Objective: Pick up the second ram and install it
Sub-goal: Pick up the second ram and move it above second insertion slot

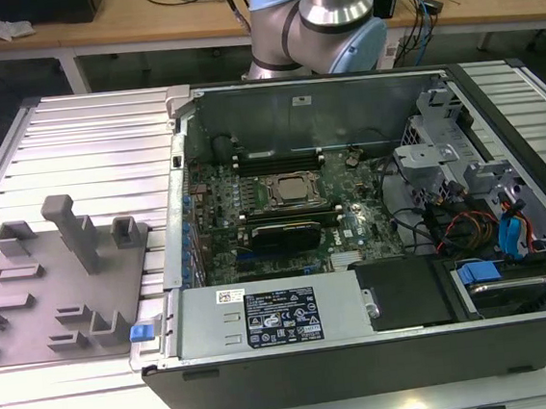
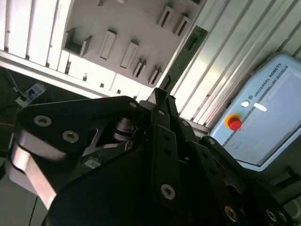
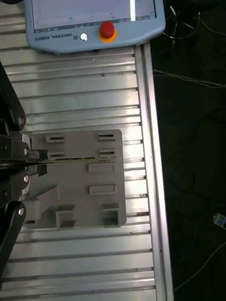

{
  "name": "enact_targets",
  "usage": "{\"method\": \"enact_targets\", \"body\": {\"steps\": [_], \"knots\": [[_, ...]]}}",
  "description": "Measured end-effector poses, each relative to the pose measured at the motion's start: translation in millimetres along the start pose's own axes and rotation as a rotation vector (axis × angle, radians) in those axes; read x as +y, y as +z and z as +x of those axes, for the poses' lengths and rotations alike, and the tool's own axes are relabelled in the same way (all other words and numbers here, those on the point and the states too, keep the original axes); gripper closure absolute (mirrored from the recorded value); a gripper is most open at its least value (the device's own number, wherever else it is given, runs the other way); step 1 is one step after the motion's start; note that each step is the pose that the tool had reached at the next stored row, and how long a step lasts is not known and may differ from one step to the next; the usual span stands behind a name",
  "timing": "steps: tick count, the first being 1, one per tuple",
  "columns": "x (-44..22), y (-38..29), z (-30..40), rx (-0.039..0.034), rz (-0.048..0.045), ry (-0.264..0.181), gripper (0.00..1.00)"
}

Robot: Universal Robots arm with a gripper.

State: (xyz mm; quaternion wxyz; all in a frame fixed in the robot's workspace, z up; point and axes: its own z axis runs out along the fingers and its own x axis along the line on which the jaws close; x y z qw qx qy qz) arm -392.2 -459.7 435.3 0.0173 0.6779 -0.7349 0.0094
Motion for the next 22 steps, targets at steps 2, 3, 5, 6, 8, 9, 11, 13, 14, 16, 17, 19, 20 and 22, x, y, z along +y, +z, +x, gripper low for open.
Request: {"method": "enact_targets", "body": {"steps": [2,3,5,6,8,9,11,13,14,16,17,19,20,22], "knots": [[0.0,-0.1,0.1,-0.0498,-0.0042,-0.001,0.87],[0.0,-0.1,0.0,-0.0652,-0.0055,-0.002,0.87],[0.0,0.0,0.0,-0.0657,-0.0055,-0.012,0.87],[-0.1,-0.1,-0.1,-0.0653,-0.0054,-0.03,0.87],[-0.1,-0.1,-0.2,-0.0652,-0.0054,-0.031,0.87],[-0.1,-0.1,-0.2,-0.0652,-0.0054,-0.031,0.87],[-2.0,0.0,-0.4,-0.0651,-0.0054,-0.031,0.87],[-9.9,-0.1,-1.0,-0.0648,-0.0055,-0.031,0.87],[-12.9,0.0,-1.2,-0.0649,-0.0054,-0.031,0.87],[-28.3,-0.3,-2.4,-0.0648,-0.0056,-0.031,0.87],[-34.1,-0.3,-2.9,-0.0649,-0.0057,-0.031,0.87],[-45.3,-0.5,-3.8,-0.0648,-0.0061,-0.031,0.87],[-49.7,-0.5,-4.2,-0.0649,-0.0062,-0.031,0.87],[-59.6,-0.7,-4.9,-0.0648,-0.0066,-0.031,0.87]]}}
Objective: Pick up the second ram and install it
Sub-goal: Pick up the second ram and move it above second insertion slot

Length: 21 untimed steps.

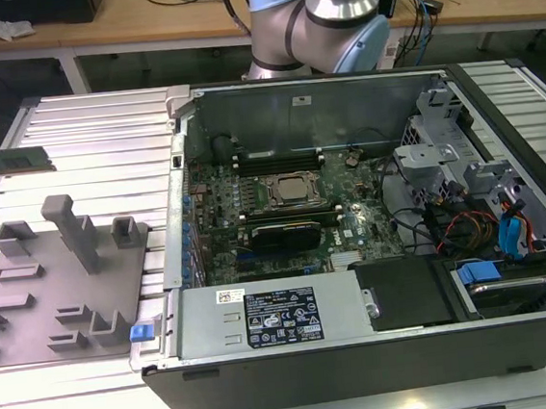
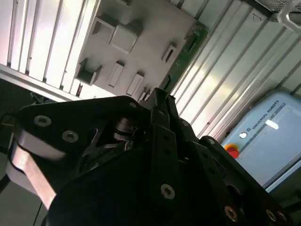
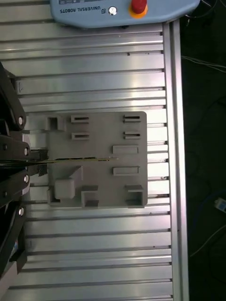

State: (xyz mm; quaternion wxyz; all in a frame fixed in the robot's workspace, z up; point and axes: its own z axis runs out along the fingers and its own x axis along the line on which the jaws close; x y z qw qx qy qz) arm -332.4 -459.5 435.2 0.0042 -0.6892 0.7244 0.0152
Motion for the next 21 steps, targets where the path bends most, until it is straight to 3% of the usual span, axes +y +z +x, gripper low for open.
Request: {"method": "enact_targets", "body": {"steps": [4,5,8,11,12,13,15,16,19,20,21], "knots": [[-17.1,-0.1,-0.9,-0.0001,-0.0007,0.0,0.87],[-31.5,-0.2,-1.6,-0.0001,-0.0014,0.0,0.87],[-55.0,-0.5,-2.8,0.0,-0.0027,0.0,0.87],[-68.8,-0.6,-3.5,0.0001,-0.0037,0.0,0.87],[-74.8,-0.6,-3.8,0.0001,-0.004,0.0,0.87],[-84.8,-0.7,-4.3,0.0002,-0.0047,0.0,0.87],[-92.8,-0.8,-4.7,0.0002,-0.0052,0.0,0.87],[-101.3,-0.8,-5.1,0.0001,-0.0057,0.0,0.87],[-114.9,-1.0,-5.8,0.0003,-0.0068,0.0,0.87],[-123.2,-1.1,-6.2,0.0004,-0.0075,0.0,0.87],[-126.0,-1.1,-6.4,0.0002,-0.0076,0.0,0.87]]}}
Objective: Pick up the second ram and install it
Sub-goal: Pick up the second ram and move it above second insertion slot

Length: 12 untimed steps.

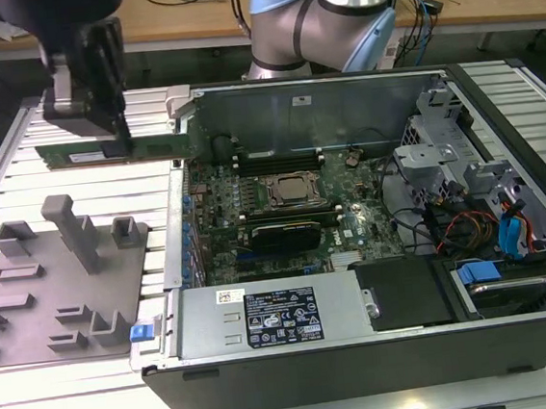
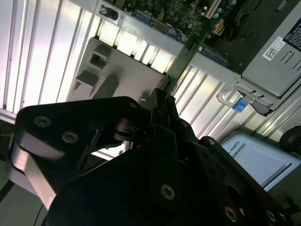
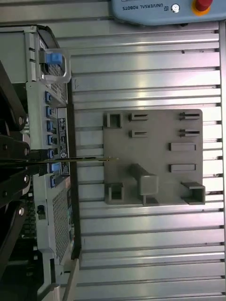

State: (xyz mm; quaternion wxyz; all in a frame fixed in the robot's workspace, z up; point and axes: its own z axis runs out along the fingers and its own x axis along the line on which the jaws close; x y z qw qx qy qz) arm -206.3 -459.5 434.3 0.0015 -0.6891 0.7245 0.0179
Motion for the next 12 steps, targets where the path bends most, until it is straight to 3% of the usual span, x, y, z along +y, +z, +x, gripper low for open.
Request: {"method": "enact_targets", "body": {"steps": [6,8,10,12], "knots": [[-27.7,-0.5,-1.4,0.0002,-0.0015,0.0,0.87],[-34.2,-0.7,-1.8,0.0002,-0.0019,0.0,0.87],[-53.4,-1.0,-2.9,0.0003,-0.003,0.0,0.87],[-64.0,-1.2,-3.5,0.0003,-0.0036,0.0,0.87]]}}
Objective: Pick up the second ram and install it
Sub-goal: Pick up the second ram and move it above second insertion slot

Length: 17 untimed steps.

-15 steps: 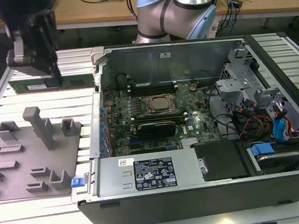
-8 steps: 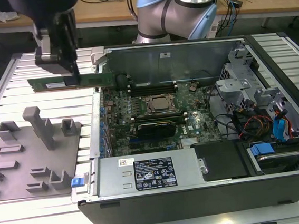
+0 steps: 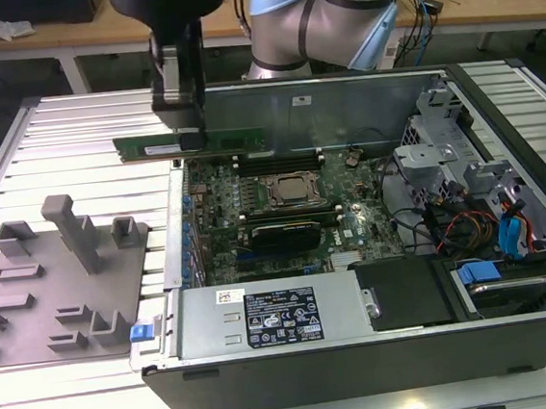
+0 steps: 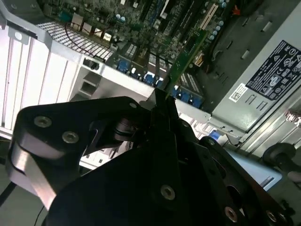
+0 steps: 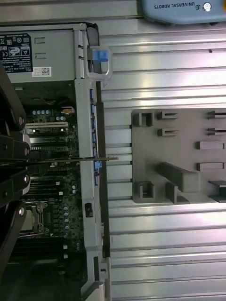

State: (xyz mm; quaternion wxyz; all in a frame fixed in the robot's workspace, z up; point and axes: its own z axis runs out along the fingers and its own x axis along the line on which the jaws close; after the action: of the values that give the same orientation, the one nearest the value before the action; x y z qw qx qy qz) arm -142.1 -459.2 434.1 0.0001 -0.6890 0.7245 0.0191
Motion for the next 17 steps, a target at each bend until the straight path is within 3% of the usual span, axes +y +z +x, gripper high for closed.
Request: {"method": "enact_targets", "body": {"steps": [7,10,17], "knots": [[-25.2,-0.4,-1.4,0.0001,-0.0014,0.0,0.87],[-39.7,-0.6,-2.6,0.0001,-0.0024,0.0,0.87],[-59.4,-0.6,-5.1,0.0002,-0.0033,0.0,0.87]]}}
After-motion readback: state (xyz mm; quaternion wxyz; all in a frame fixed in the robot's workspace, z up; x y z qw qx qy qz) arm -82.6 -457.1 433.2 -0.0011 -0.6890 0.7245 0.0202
